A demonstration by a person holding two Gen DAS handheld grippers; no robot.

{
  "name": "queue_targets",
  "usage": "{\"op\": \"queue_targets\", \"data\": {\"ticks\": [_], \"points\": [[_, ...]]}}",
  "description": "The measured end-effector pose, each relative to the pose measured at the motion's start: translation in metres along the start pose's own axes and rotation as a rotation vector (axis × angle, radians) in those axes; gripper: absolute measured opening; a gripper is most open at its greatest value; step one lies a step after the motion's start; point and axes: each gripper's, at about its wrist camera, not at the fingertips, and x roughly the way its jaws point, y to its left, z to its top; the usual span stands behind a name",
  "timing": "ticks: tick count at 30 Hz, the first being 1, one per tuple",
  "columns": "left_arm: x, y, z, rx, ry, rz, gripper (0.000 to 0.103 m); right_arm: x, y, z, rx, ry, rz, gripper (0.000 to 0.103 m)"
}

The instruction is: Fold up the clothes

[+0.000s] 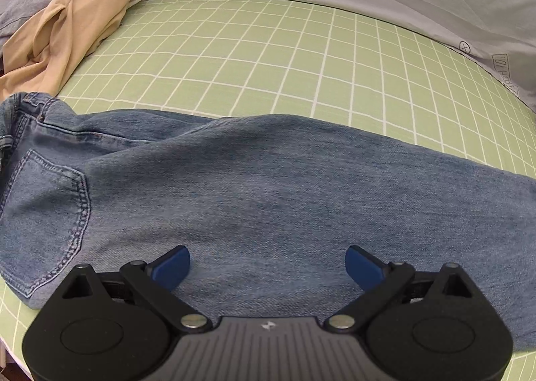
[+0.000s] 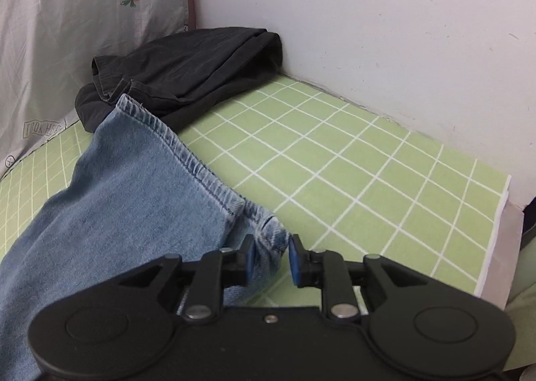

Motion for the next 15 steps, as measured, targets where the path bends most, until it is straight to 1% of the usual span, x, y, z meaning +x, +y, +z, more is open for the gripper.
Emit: {"op": "queue_targets", "data": {"ticks": [1, 3, 5, 6, 7, 9, 10, 13, 15], "points": [[-0.002, 0.004, -0.001, -0.009, -0.003, 0.006, 0.098, -0.007, 0.006, -0.002, -0.008, -0.026, 0.022, 0.041], [-0.004, 0.01, -0.002, -0.019, -0.007, 0.015, 0.098, -0.016, 0.018, -0.003, -0.039, -0.057, 0.086, 0.041], [-0.004, 0.016, -0.003, -0.017, -0.009, 0.02, 0.098, -0.017, 0.031, -0.004, -0.065, -0.045, 0.166, 0.04], [-0.005, 0.017, -0.005, -0.014, -0.01, 0.027, 0.098, -0.015, 0.035, -0.005, -0.064, -0.028, 0.185, 0.039], [-0.006, 0.018, -0.006, -0.013, -0.013, 0.031, 0.098, -0.01, 0.039, -0.007, -0.052, 0.005, 0.186, 0.039], [-0.008, 0.019, -0.009, -0.01, -0.019, 0.039, 0.098, 0.001, 0.041, -0.01, -0.016, 0.066, 0.152, 0.038], [-0.009, 0.021, -0.011, -0.01, -0.022, 0.04, 0.098, 0.006, 0.04, -0.011, 0.009, 0.082, 0.137, 0.038], [-0.012, 0.025, -0.015, -0.012, -0.029, 0.039, 0.098, 0.016, 0.035, -0.012, 0.042, 0.096, 0.126, 0.04], [-0.013, 0.028, -0.018, -0.017, -0.027, 0.039, 0.098, 0.023, 0.034, -0.011, 0.043, 0.085, 0.096, 0.04]]}}
